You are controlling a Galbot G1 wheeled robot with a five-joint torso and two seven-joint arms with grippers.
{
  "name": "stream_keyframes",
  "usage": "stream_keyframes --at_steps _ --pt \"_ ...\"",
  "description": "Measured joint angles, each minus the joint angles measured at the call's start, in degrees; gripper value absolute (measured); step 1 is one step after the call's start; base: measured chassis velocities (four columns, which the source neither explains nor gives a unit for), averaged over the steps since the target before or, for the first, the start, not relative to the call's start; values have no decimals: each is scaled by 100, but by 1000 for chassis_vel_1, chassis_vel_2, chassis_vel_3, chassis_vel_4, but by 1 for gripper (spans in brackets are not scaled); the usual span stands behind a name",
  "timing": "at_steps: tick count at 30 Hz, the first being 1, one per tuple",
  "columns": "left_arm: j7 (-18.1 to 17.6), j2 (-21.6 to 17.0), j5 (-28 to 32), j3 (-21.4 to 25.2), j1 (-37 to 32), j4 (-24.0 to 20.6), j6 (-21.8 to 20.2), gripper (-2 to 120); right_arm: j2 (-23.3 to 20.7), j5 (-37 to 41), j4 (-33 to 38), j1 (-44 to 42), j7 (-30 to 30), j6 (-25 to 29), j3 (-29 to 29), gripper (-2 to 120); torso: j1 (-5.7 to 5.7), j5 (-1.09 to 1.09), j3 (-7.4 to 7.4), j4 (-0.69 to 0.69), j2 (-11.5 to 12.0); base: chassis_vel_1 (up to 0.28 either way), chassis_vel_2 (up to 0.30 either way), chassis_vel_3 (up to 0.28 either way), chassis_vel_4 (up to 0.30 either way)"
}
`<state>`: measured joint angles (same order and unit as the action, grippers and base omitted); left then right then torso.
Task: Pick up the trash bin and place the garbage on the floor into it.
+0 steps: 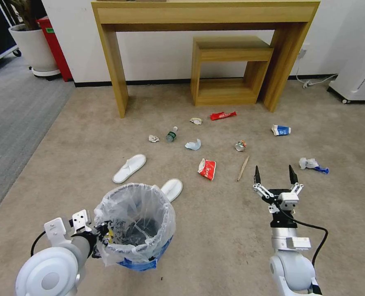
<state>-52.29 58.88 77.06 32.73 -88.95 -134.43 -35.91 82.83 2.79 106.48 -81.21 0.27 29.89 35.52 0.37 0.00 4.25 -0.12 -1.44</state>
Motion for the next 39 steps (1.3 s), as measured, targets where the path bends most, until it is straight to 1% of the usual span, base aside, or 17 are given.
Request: stream_keyframes --at_steps 27,32,33,36,37,39 --pt "-30 124 -84 -40 -88 -125 6 0 -73 -53 -36 32 -23 90 -26 100 0 0 0 0 0 3 5 -4 -4" --pt "-40 169 -95 -32 -118 -141 8 0 -114 -25 -35 24 -18 95 -37 100 0 1 0 0 0 148 127 -128 -134" --pt "-41 177 -111 -36 -128 -142 9 0 -122 -26 -35 23 -17 102 -37 100 0 -2 0 0 0 214 196 -204 -196" --pt "-44 195 -138 -45 -156 -154 9 0 -137 -24 -34 20 -18 104 -45 100 0 1 0 1 0 201 204 -171 -169" --pt "-45 200 -147 -45 -166 -156 9 0 -142 -25 -30 20 -17 104 -46 100 0 -5 0 1 0 109 134 -128 -111" --pt "-46 201 -147 -42 -175 -161 10 0 -150 -22 -22 20 -12 104 -55 100 0 -5 0 2 0 109 95 -100 -107"
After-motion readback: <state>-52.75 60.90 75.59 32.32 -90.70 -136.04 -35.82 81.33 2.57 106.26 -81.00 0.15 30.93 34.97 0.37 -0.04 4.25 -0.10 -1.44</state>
